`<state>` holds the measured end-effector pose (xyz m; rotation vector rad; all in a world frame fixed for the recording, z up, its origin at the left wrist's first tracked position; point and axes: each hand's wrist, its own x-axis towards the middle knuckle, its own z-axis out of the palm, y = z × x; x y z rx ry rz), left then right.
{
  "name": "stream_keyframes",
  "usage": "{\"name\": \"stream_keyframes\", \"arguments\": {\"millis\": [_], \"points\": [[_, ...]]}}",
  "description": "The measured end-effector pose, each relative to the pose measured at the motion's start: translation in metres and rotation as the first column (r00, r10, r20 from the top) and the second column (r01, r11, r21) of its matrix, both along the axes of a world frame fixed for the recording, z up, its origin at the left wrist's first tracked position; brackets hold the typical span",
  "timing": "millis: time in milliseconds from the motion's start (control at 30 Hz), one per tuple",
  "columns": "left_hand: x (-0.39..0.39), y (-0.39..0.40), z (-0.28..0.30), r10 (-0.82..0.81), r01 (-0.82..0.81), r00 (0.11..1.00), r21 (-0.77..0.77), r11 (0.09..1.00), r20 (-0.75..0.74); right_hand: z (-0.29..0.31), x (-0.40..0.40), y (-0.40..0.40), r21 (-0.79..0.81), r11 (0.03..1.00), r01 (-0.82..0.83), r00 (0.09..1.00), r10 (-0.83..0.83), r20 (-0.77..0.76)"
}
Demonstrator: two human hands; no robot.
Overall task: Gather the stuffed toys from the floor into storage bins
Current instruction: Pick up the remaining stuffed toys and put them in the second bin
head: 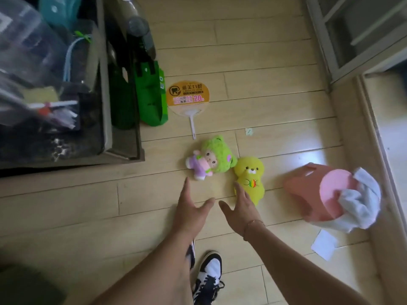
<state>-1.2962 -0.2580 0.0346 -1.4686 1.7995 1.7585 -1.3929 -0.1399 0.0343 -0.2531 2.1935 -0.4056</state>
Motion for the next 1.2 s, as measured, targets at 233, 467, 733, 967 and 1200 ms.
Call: {"name": "stream_keyframes", "arguments": {"millis": [233,467,733,967,1200], "points": [[-0.054,-0.037,-0.063,0.281,-0.317,0.931,0.133,0.939,0.233,-0.051,-0.045,-0.011,0.165,0.952,0.259,0.932,-0.291,0.215],[-0.111,-0.075,-0.160,-0.067,0.065,0.977,0.016,0.998,0.201,-0.147,-0.091,-0.003,0.262,0.931,0.253,0.918,-0.316,0.239],[-0.153,-0.103,-0.297,0.138,-0.155,0.980,0.118,0.981,0.141,-0.277,-0.114,-0.052,0.190,0.658,0.729,0.493,-0.696,0.522],[-0.116,-0.083,-0.270,-0.052,-0.078,0.964,0.464,0.882,0.262,-0.278,-0.114,-0.051,0.046,0.636,0.770,0.524,-0.673,0.522],[-0.049,-0.040,-0.145,0.433,-0.355,0.901,0.625,0.695,0.030,-0.130,-0.075,-0.037,-0.239,0.794,0.559,0.690,-0.285,0.665]]}}
